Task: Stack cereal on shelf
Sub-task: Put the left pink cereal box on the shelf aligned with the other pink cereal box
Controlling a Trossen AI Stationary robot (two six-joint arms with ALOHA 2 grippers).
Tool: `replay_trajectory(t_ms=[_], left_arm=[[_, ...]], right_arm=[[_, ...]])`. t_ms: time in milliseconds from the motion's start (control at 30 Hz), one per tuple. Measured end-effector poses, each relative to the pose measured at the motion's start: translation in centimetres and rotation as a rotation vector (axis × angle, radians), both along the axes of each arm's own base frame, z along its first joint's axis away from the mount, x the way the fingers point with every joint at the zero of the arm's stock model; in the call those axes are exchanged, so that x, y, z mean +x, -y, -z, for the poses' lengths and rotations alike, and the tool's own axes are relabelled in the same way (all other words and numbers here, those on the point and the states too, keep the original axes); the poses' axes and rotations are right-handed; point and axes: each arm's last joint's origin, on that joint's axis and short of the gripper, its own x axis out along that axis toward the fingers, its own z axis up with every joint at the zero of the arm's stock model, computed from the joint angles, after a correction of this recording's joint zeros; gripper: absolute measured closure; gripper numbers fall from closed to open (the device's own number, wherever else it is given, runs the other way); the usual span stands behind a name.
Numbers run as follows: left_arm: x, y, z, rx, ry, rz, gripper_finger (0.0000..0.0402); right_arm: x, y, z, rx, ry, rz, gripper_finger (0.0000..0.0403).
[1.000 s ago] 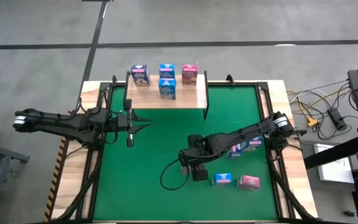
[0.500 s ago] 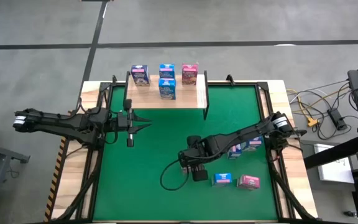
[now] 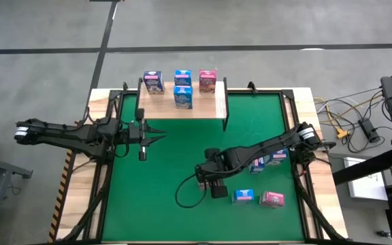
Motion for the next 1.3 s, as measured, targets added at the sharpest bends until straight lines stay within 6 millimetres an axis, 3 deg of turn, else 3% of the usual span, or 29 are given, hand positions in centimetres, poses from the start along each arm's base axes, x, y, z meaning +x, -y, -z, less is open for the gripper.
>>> replay_trajectory(t_ms=[167, 367, 667, 833, 1000, 1300], left_arm=[[0.0, 0.0, 0.0, 0.000, -0.002, 0.000, 0.0364], [0.0, 0.0, 0.0, 0.000, -0.002, 0.000, 0.0364], [0.0, 0.0, 0.0, 0.000, -0.002, 0.000, 0.0364], [0.0, 0.0, 0.0, 0.000, -0.002, 0.000, 0.0364], [0.0, 0.0, 0.0, 0.000, -0.003, 0.001, 0.0364], [0.0, 0.0, 0.0, 0.000, -0.005, 0.000, 0.0364]], right_arm=[[0.4, 0.3, -1.9, 0.044, 0.046, 0.007, 0.0243], [0.3, 2.2, -5.8, 0.063, 0.071, 0.058, 0.0242], [-0.7, 5.9, -12.5, 0.055, 0.155, 0.099, 0.0243], [-1.6, 8.7, -15.1, 0.029, 0.189, 0.116, 0.0245], [-2.5, 12.1, -16.3, -0.086, 0.184, 0.150, 0.0245], [-3.5, 19.9, -16.1, -0.217, 0.139, 0.176, 0.0248]])
